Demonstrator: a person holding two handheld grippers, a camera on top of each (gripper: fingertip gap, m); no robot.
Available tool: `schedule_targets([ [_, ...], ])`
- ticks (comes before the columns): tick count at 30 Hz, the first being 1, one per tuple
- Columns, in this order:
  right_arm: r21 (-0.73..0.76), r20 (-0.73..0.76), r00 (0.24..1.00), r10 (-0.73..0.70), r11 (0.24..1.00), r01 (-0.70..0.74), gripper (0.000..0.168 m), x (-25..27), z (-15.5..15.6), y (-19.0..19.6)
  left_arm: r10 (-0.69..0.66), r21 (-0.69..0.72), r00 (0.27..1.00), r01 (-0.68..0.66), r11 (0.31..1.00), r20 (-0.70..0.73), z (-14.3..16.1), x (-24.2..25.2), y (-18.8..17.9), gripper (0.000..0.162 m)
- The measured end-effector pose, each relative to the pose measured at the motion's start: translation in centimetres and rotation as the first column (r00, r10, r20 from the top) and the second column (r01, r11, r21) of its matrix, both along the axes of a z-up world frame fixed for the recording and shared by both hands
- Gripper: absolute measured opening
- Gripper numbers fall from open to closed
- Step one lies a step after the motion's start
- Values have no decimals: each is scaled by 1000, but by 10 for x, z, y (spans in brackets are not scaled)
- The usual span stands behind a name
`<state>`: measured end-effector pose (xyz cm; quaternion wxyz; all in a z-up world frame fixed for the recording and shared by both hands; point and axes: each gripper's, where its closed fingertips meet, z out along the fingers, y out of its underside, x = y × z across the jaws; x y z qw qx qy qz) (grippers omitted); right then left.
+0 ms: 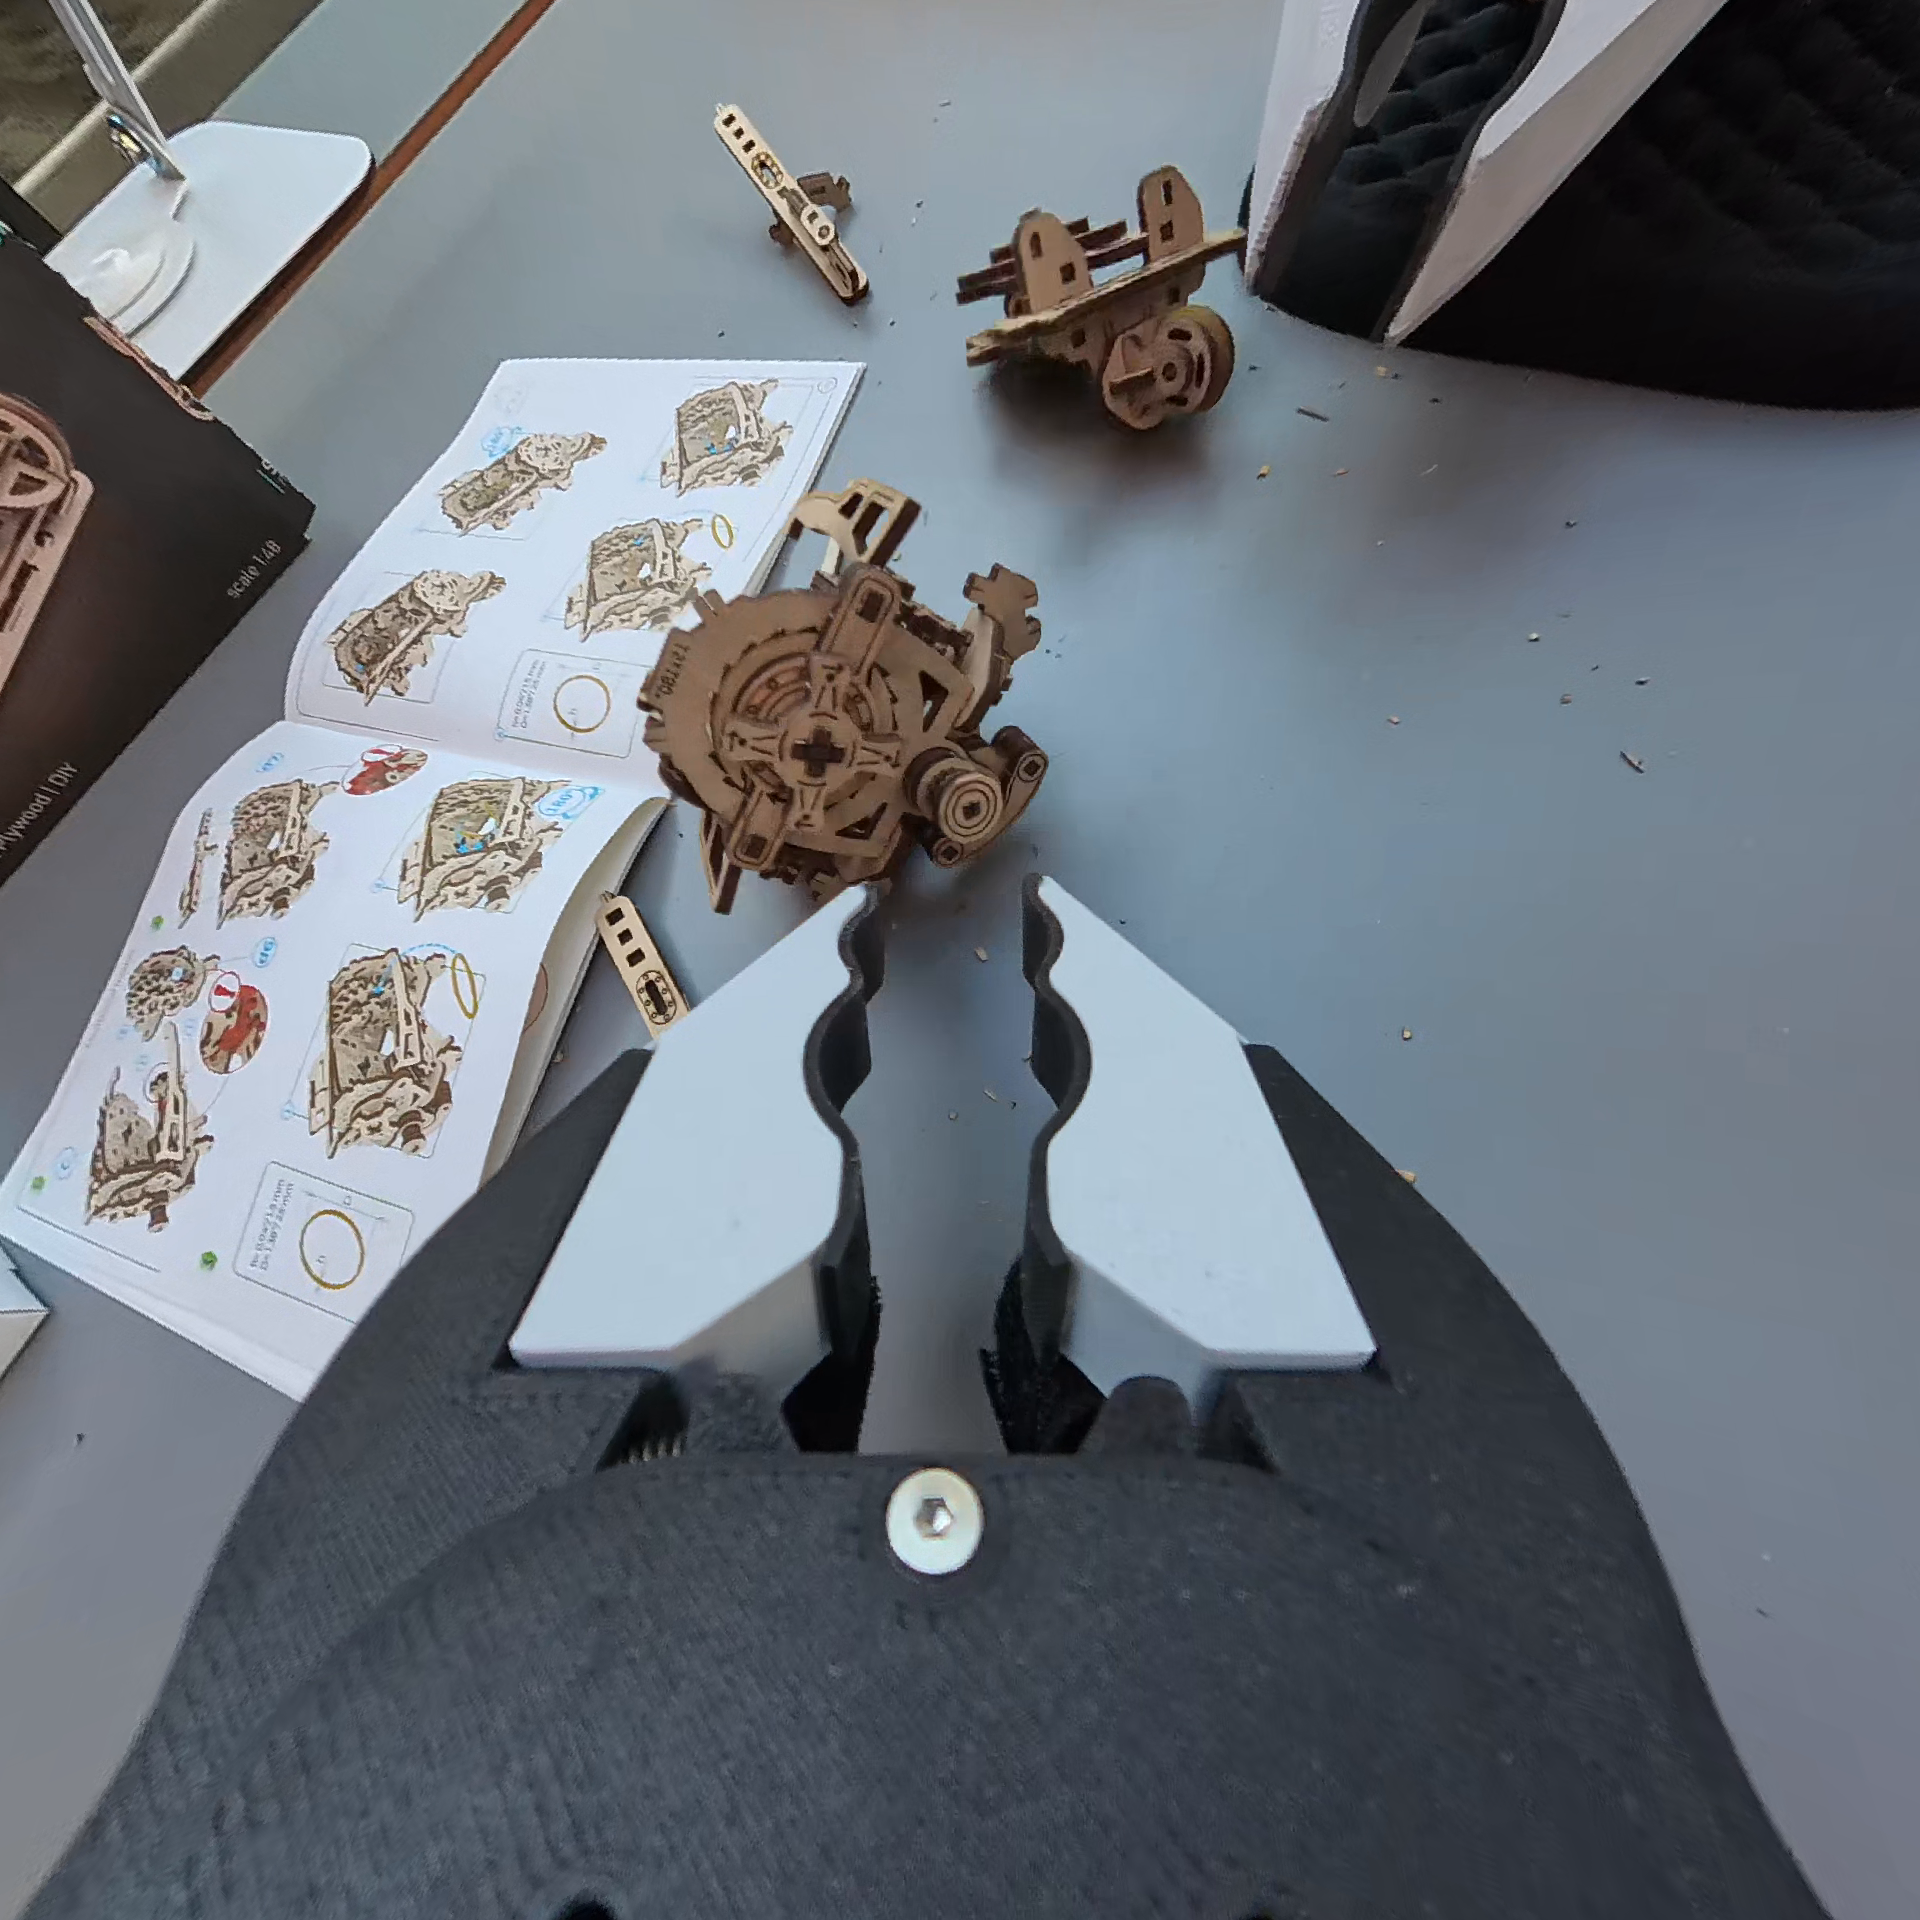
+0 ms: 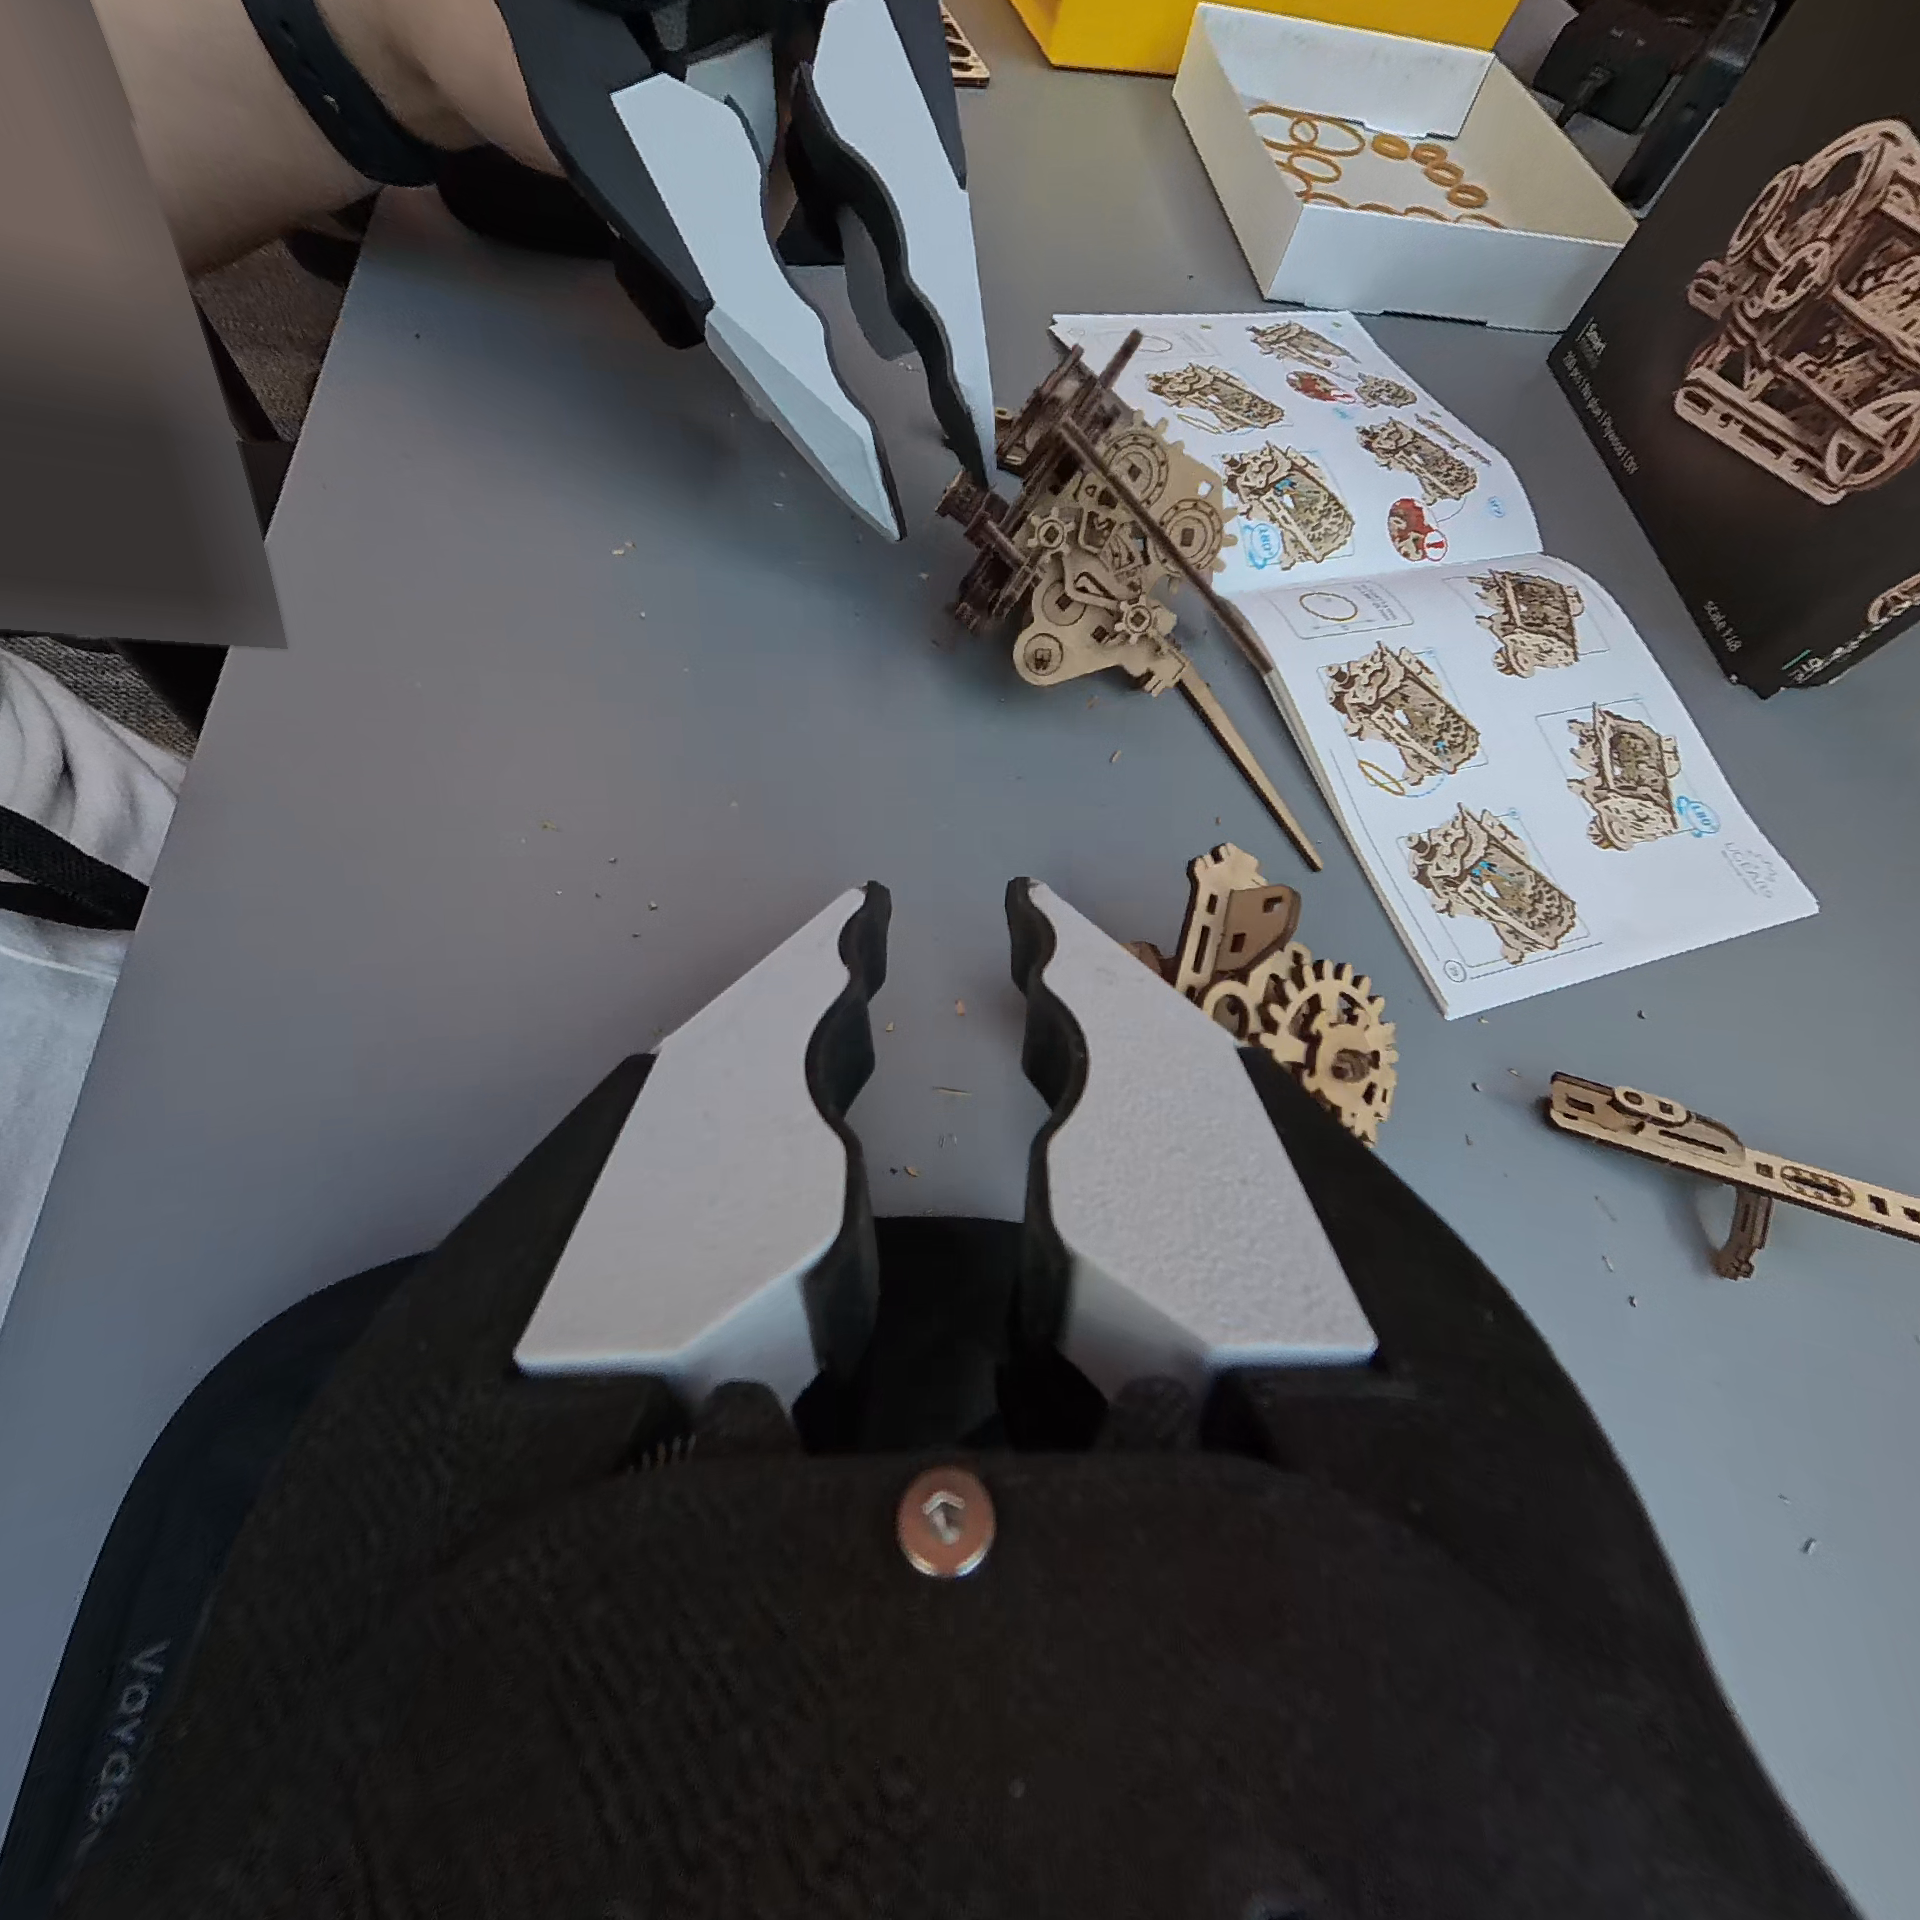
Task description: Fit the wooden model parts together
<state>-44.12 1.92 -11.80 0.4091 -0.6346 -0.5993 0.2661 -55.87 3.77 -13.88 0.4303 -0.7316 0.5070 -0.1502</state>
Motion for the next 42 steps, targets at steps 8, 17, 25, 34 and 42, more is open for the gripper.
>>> schedule_targets([
  [8,-8,-4,1000,8,1000,-8,23,-2,0,-2,176,-137,950,-145,980,258,45,-4,9,56],
  [17,22,15,1000,12,1000,-12,23,0,-2,-5,283,-302,918,-196,933,278,45,15,31,74],
  [25,38,9,1000,-2,999,1,23,5,0,-2,364,-370,888,-250,895,281,45,19,46,71],
  [34,81,57,998,7,997,-12,23,5,-7,-4,478,-417,813,-328,848,333,41,18,48,66],
  [42,112,81,997,9,994,-18,23,4,-10,-5,501,-404,797,-358,842,338,35,17,44,52],
])
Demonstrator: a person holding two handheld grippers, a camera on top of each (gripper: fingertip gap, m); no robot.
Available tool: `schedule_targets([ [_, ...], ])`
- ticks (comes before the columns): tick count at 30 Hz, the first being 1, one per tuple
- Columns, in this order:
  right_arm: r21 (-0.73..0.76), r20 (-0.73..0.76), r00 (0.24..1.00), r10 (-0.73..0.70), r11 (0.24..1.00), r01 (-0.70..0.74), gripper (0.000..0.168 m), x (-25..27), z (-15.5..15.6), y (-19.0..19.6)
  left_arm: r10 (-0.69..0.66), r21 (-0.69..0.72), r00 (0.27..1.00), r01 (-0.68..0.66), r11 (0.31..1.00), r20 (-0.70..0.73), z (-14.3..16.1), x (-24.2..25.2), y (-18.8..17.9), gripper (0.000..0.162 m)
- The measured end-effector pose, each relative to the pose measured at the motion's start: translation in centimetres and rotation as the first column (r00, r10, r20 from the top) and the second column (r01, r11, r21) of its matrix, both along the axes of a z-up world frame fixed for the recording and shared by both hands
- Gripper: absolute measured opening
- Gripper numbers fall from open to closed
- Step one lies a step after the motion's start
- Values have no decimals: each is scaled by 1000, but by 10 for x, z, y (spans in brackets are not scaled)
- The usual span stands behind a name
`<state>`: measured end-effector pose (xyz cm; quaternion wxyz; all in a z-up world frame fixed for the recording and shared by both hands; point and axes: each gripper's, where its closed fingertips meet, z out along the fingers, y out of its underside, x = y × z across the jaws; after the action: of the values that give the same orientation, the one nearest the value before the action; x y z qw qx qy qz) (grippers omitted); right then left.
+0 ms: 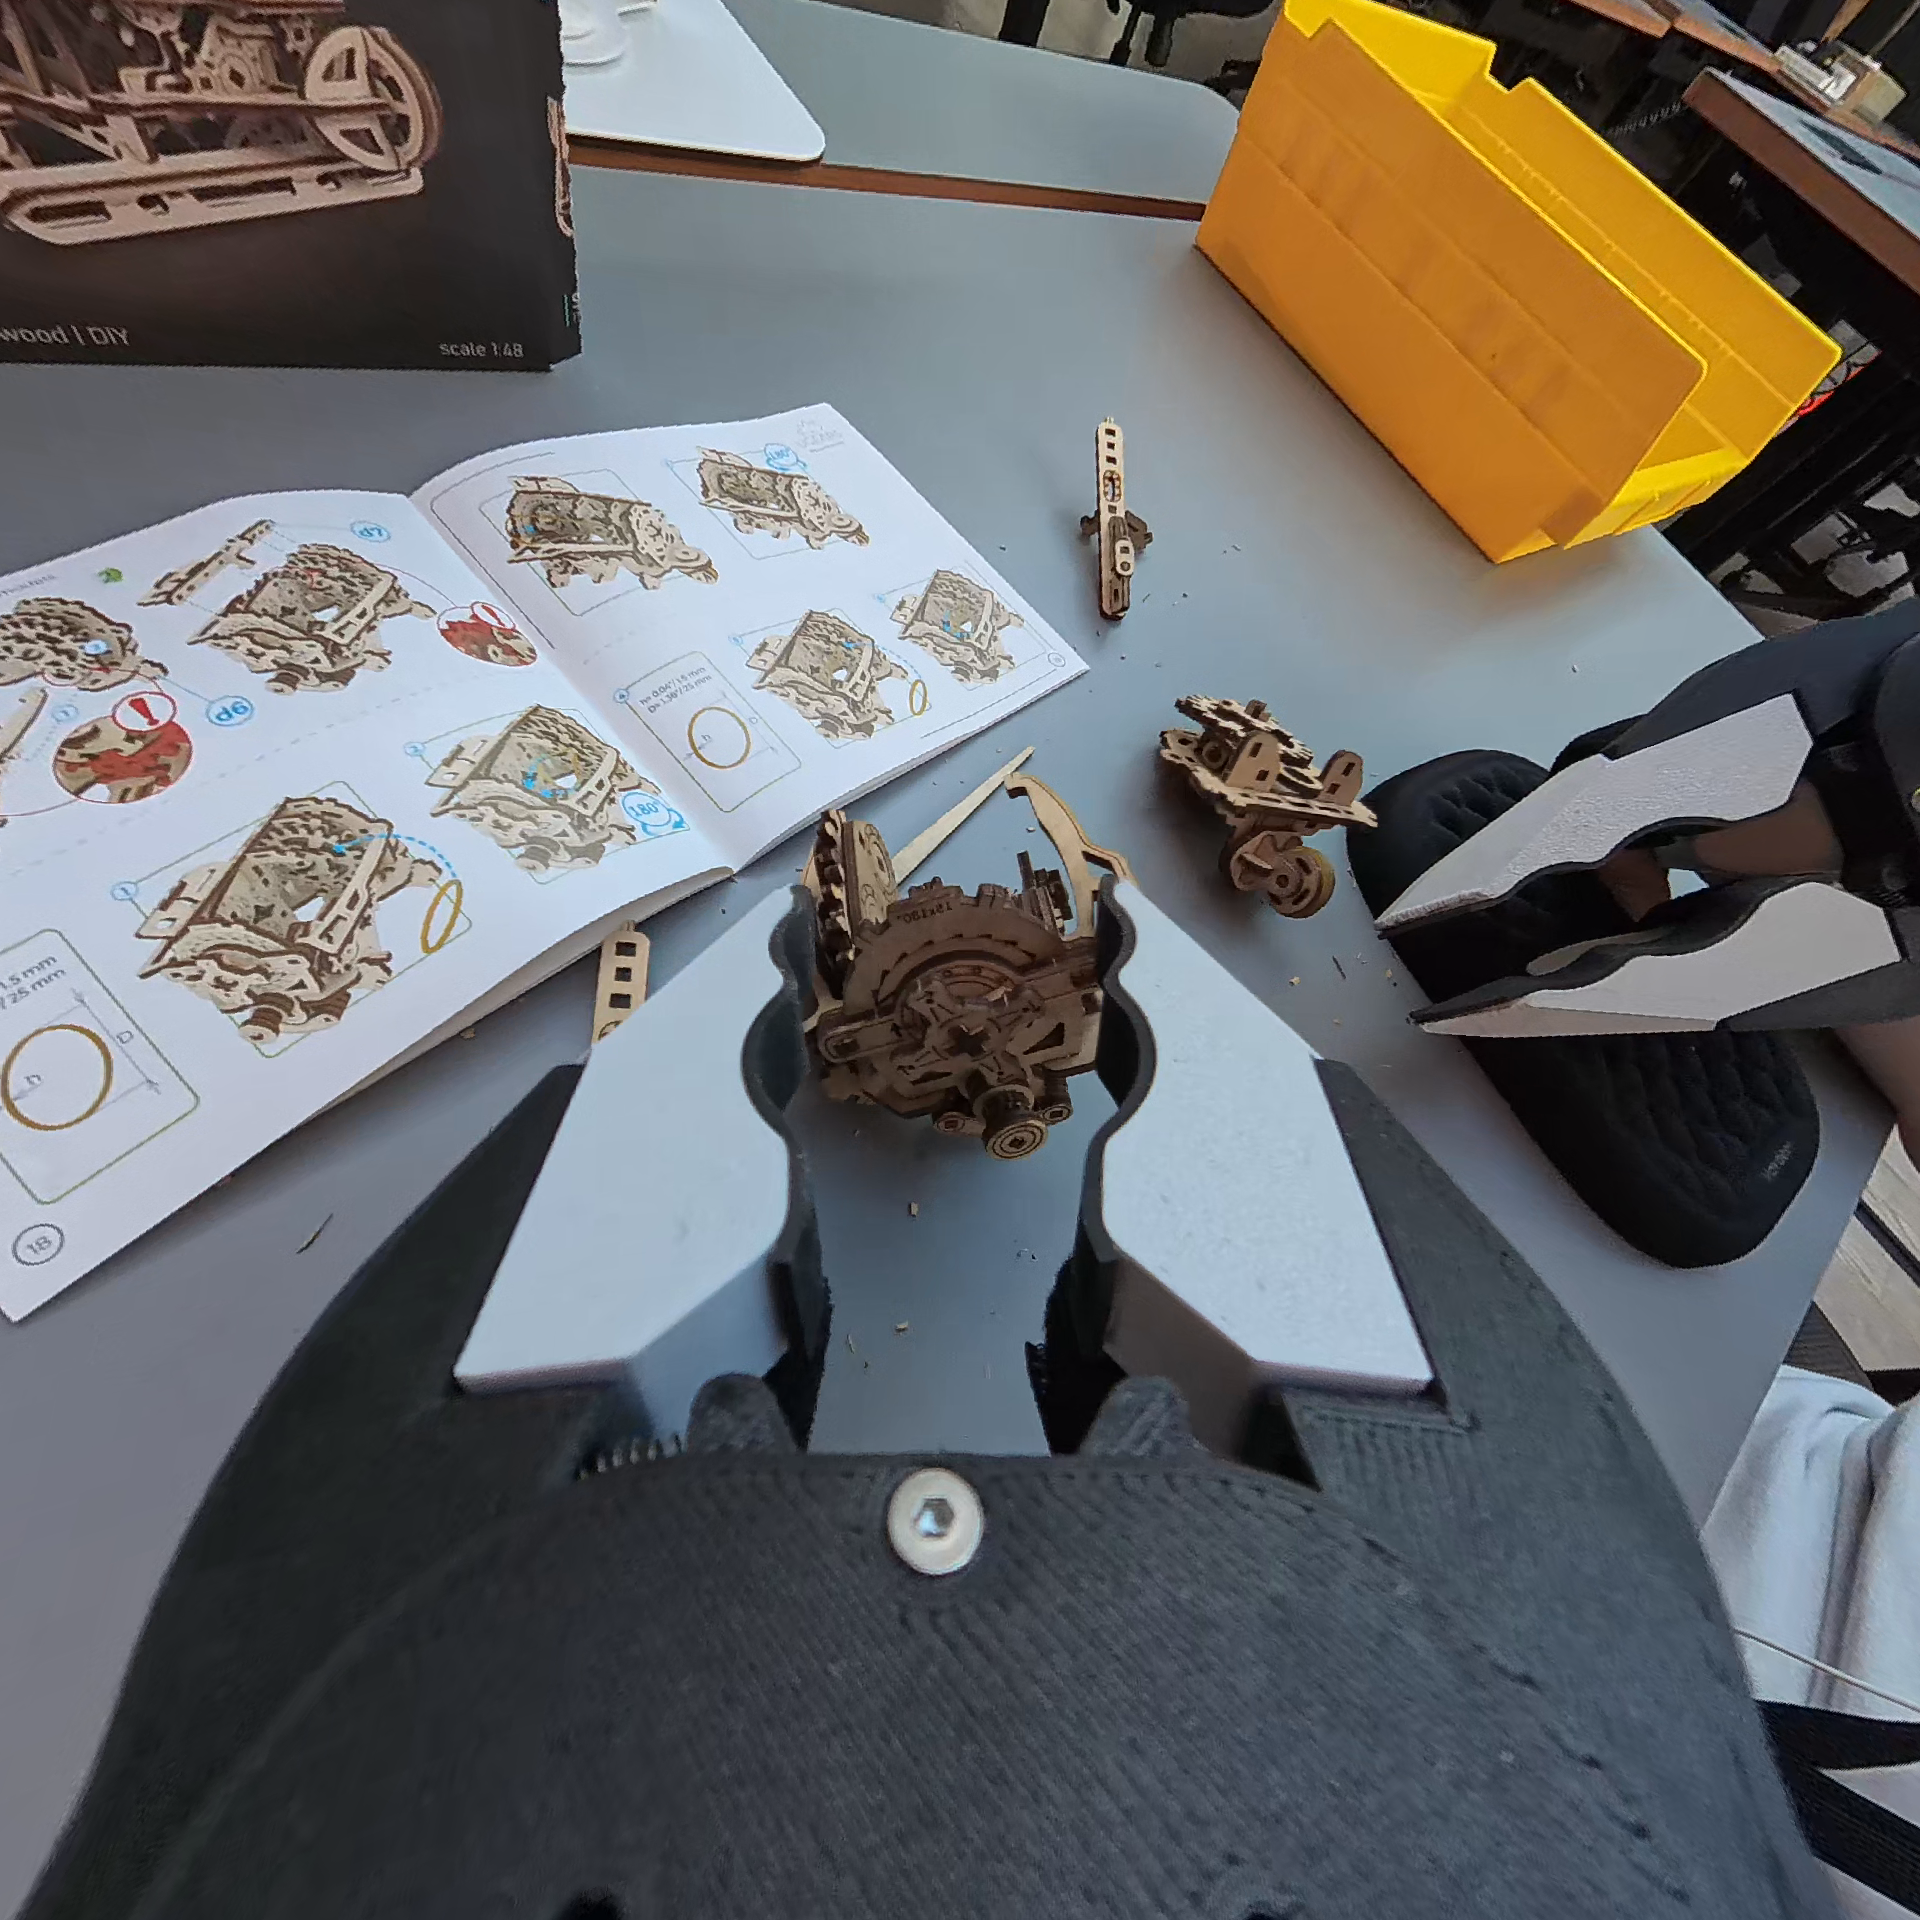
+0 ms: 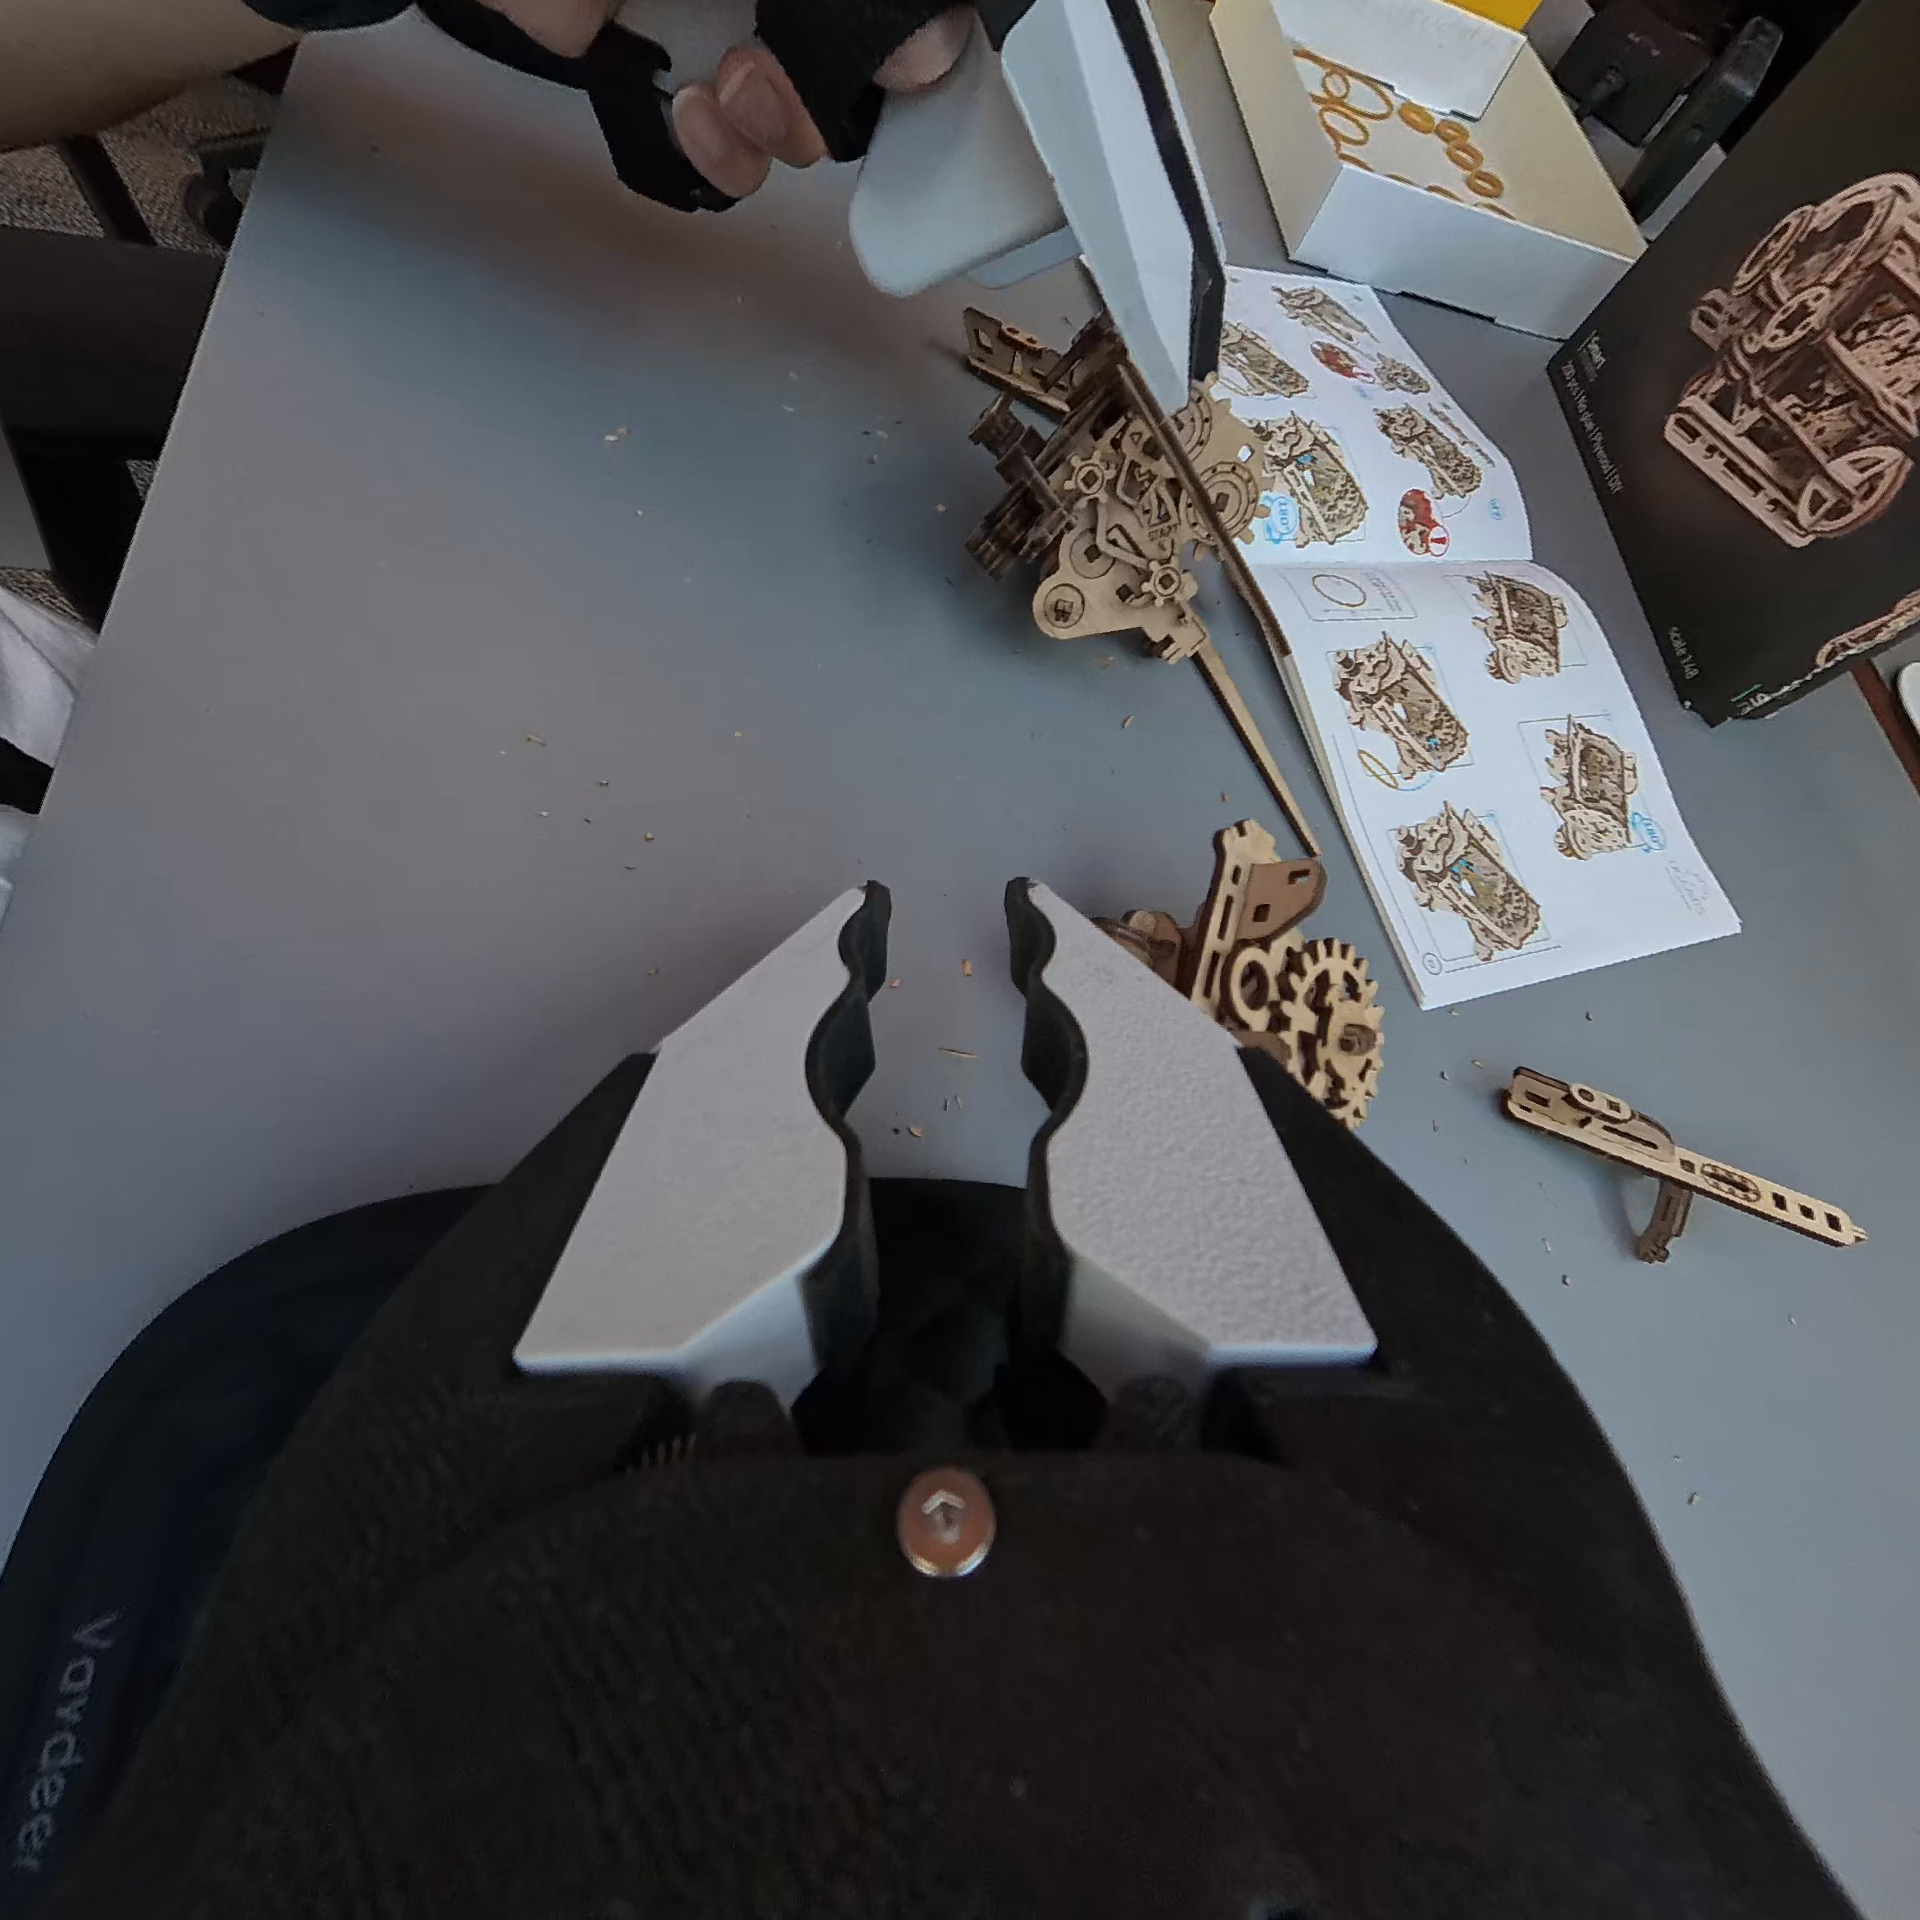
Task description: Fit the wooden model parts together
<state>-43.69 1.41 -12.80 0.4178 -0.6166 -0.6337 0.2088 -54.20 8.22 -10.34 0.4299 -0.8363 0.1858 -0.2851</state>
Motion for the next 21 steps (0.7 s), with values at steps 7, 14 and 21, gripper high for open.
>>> schedule_targets([
  [7,8,0,1000,4,1000,-4,23,-2,0,0,-12,28,1000,12,1000,5,2,-2,-16,51],
  [14,18,1,1000,18,1000,-18,23,-6,1,-3,-64,130,998,65,989,-10,2,2,-37,50],
  [21,4,-10,998,59,998,-59,23,-19,3,-10,-97,200,993,108,974,-66,0,4,-43,52],
])
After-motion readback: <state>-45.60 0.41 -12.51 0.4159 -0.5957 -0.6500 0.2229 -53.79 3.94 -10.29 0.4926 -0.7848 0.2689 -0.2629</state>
